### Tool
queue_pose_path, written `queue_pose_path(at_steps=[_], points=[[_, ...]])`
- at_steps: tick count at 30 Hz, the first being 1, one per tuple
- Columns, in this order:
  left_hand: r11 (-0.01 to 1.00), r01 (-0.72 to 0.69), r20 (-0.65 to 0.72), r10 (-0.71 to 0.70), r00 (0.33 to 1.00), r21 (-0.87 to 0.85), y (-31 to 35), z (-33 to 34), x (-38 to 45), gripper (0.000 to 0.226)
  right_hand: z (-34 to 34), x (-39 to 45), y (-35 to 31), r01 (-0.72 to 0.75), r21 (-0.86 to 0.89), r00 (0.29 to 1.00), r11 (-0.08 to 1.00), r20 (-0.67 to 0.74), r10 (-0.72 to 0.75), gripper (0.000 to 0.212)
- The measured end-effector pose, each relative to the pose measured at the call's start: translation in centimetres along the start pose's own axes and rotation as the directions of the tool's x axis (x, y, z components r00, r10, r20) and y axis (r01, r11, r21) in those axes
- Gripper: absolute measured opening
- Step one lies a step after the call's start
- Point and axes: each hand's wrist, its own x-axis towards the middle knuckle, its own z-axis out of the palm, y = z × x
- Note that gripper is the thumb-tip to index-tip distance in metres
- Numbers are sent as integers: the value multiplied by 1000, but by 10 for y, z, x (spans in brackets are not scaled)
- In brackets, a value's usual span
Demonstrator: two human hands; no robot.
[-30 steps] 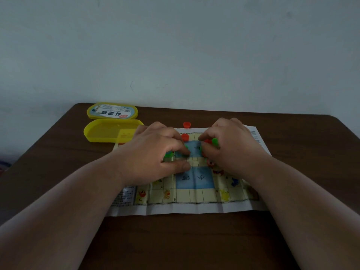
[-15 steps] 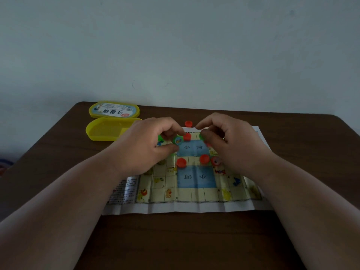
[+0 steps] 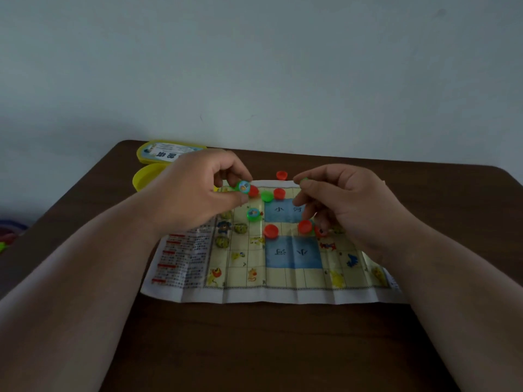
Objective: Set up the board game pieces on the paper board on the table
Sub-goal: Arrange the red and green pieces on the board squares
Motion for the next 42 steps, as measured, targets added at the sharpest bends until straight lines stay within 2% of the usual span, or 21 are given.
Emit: queue_pose_path(at_steps=[3,6,12,15,17,19,23,27,30,35,39,42], points=[[997,-7,110,16,994,-74,2,-7,-2,15,2,-4,-3,16,-31,999,999,41,-15,11],[1000,-1,224,5,975,-17,2,-11,-3,11,3,-8,-6,52,-117,998,992,51,-47,19],[999,14,157,-20,987,38,4,-6,-3,13,4,-8,-6,121,-158,992,980,-11,-124,21],[999,-33,153,33,988,3,13,1,-7,11,1,-4,-1,111,-112,990,988,-74,-119,19],[996,-84,201,80,976,10,21,6,-11,10,-1,-1,3,112,-110,985,988,-120,-125,19],[989,-136,263,119,958,50,31,12,-14,18,-3,2,7,115,-128,978,985,-157,-135,18],[940,-268,350,182,919,213,41,29,-15,46,-5,3,11,112,-123,983,986,-133,-128,17],[881,-362,395,229,890,305,40,39,-14,39,-4,4,9,137,-127,984,982,-99,-150,20],[896,-345,347,241,907,279,39,37,-15,31,-3,3,9,134,-131,985,982,-87,-146,20],[960,-208,218,166,962,189,34,0,-30,24,0,0,6,136,-141,987,981,-62,-146,19],[978,-101,213,62,975,180,17,-24,-57,17,2,-4,2,152,-224,985,963,-47,-167,15],[974,-106,267,50,963,202,11,-22,-78,28,5,-6,1,200,-310,975,930,-35,-221,15]])
